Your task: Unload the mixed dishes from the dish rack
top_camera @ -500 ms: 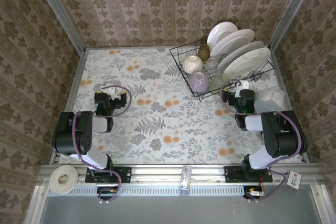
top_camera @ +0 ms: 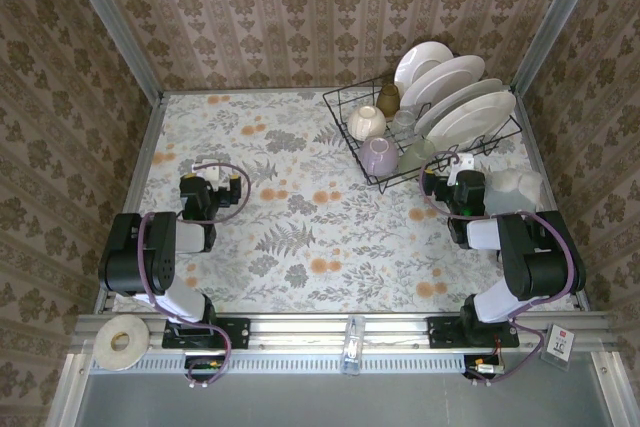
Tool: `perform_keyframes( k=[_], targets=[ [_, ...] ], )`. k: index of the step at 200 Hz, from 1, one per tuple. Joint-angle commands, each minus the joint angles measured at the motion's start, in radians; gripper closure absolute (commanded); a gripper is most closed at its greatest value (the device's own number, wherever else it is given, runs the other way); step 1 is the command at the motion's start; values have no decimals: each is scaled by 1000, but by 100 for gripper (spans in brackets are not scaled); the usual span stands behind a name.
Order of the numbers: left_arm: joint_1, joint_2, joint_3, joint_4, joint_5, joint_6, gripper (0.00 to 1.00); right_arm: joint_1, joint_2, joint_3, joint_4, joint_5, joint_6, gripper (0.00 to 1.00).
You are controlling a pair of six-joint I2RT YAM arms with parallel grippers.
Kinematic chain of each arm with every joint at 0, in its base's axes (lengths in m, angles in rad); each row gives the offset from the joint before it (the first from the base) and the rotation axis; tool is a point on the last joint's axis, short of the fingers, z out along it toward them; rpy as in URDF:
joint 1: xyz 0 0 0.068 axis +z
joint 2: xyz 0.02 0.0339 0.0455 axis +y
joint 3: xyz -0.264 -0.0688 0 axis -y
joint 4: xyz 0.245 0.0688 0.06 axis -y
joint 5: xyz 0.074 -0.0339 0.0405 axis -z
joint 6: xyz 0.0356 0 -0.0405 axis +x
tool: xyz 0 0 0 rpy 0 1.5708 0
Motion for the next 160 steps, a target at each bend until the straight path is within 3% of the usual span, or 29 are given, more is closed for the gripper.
perform_keyframes(
  k=[1, 79, 104, 131, 146, 160],
  targets=[
    [10, -20, 22, 5, 14, 10, 0, 5, -11, 26, 10, -41, -3, 0],
    [17, -22, 26, 0, 30, 5, 0, 4, -11, 25, 12, -42, -4, 0],
    [29, -21, -6, 65, -108, -59, 0, 3, -11, 23, 15, -43, -3, 0],
    [26, -21, -6, 59, -118, -60, 0, 1, -12, 23, 15, -49, 0, 0],
    [-4, -45, -3, 44, -204, -49, 0, -2, -13, 22, 17, -51, 0, 0],
    [-30, -91, -26, 58, -227, -21, 0, 26, -64, 31, -37, 108, 24, 0]
  ],
)
